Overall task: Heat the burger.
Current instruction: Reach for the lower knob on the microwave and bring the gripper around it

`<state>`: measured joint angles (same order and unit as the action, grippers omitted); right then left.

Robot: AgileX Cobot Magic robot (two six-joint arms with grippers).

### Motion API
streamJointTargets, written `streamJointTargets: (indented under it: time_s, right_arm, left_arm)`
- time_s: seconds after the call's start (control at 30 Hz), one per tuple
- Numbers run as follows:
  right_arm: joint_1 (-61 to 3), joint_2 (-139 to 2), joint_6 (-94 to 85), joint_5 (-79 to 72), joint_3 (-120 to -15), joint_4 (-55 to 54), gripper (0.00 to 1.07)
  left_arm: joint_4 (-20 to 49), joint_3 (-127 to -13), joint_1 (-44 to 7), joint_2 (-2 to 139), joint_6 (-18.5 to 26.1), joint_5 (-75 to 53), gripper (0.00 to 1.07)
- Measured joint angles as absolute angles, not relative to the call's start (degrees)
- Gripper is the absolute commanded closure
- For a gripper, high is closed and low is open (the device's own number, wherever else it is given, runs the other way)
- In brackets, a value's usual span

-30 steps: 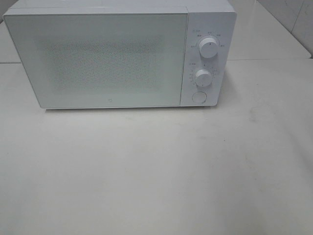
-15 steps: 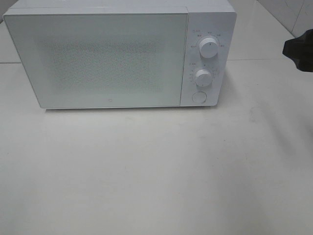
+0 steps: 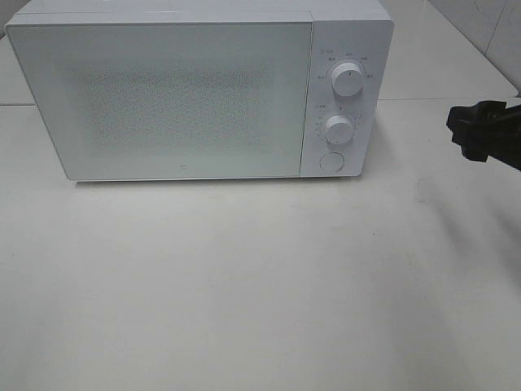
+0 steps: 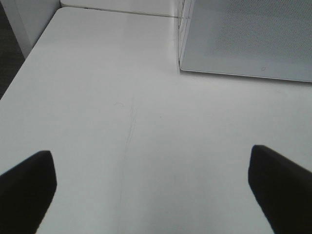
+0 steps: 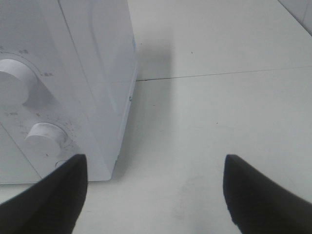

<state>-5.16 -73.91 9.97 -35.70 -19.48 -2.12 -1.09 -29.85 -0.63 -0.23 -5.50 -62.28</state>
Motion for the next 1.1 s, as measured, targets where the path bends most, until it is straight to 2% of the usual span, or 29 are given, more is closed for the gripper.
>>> streamJointTargets:
  time_s: [0.23, 0.37, 0.4, 0.43, 0.47, 0.57, 0.67, 0.73, 0.93, 1.03, 1.1]
  right_arm:
    - [-6.88, -74.48, 3.61, -44.46, -13.98, -10.66, 0.32]
    - [-13.41, -74.48, -3.61, -50.53, -11.52, -19.71, 0.32]
    - [-13.41, -74.48, -3.61, -50.53, -11.52, -19.71, 0.32]
    - [-16.5, -74.48, -6.65, -52.25, -11.12, -23.61, 0.32]
    - [-16.5, -74.48, -6.65, -52.25, -11.12, -23.61, 0.32]
    - [-24.98, -74.48, -13.98, -56.55, -11.06, -32.83, 0.32]
    - [-26.24, -74.48, -15.01, -57.52, -11.06, -34.66, 0.32]
    - [-31.8, -74.48, -17.76, -60.73, -11.06, -40.79, 0.32]
    - [-38.33, -77.12, -19.31, -64.0, -11.12, -46.12, 0.32]
    - [-39.48, -78.04, -19.42, -64.86, -11.12, -46.87, 0.32]
    - [-42.8, -81.13, -19.48, -66.86, -11.23, -49.33, 0.32]
  left_arm:
    - [-1.09, -29.85, -0.63, -0.23, -5.5, -62.22, 0.06]
    - [-1.09, -29.85, -0.63, -0.23, -5.5, -62.22, 0.06]
    - [-1.09, -29.85, -0.63, -0.23, -5.5, -62.22, 0.06]
    - [-1.09, -29.85, -0.63, -0.23, -5.5, -62.22, 0.06]
    - [-1.09, -29.85, -0.63, -0.23, -5.5, -62.22, 0.06]
    - [-1.09, -29.85, -0.63, -0.23, -5.5, -62.22, 0.06]
    - [-1.09, -29.85, -0.63, -0.23, -5.5, -62.22, 0.06]
    - [-1.09, -29.85, -0.63, -0.23, -5.5, -62.22, 0.06]
    - [-1.09, -29.85, -0.63, -0.23, -5.5, -62.22, 0.06]
    - [-1.09, -29.85, -0.63, -0.23, -5.5, -62.22, 0.06]
    - [-1.09, -29.85, -0.63, -0.23, -5.5, -62.22, 0.06]
